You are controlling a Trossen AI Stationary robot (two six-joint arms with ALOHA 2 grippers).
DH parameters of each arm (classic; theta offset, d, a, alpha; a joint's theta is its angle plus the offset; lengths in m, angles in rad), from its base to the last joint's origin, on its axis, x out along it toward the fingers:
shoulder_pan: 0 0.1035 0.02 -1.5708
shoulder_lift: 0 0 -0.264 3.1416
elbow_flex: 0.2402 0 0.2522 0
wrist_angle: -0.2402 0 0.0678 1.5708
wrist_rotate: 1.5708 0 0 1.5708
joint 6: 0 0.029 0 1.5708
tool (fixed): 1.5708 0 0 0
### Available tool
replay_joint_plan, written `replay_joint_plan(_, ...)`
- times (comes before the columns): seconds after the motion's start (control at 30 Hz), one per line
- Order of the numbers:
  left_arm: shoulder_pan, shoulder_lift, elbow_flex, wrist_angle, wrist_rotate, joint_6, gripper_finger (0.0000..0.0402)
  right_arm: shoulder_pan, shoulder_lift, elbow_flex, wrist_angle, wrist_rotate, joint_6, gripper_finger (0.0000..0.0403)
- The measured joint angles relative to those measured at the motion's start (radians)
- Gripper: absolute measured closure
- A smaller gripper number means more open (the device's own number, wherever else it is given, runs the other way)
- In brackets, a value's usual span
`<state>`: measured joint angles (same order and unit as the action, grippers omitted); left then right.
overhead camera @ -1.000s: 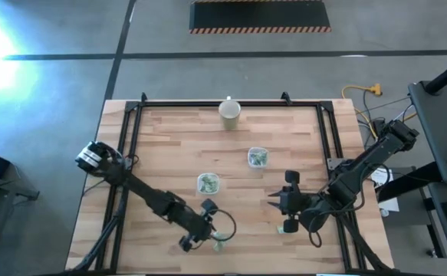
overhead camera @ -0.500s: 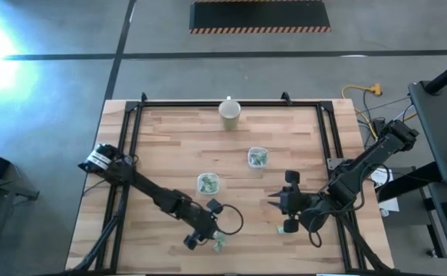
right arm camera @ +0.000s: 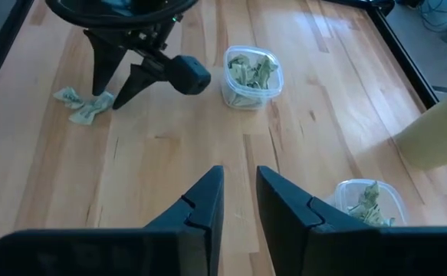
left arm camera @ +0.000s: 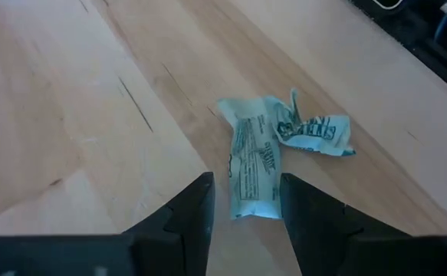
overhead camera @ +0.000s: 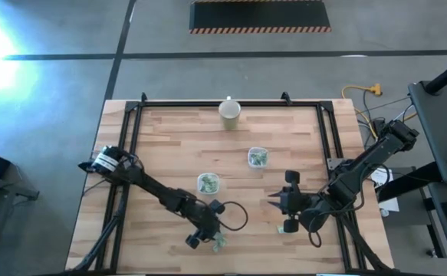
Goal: Pick and place Stevia / Truvia into bins
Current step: Put the top green stevia packet into the left transparent container
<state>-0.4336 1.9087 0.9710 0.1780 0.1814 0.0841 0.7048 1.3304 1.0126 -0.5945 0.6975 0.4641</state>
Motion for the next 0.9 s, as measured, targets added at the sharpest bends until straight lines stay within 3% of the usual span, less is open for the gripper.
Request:
replay_joint_plan(0.33,0.004,0.002,-0.001,0.002,0.004,0.0,0.0275,0.0,0.0,0.0,0.0,0.0,0.0,0.0326)
replay_joint_plan(0.67,0.009,0.002,-0.005,0.002,-0.011,0.03,0.0389,0.0,0.0,-0.001,0.0,0.0,0.0,0.0335)
replay_joint_plan(0.9,0.009,-0.031,-0.013,-0.031,-0.202,0.032,0.0391,0.0,0.0,-0.002,0.0,0.0,0.0,0.0328)
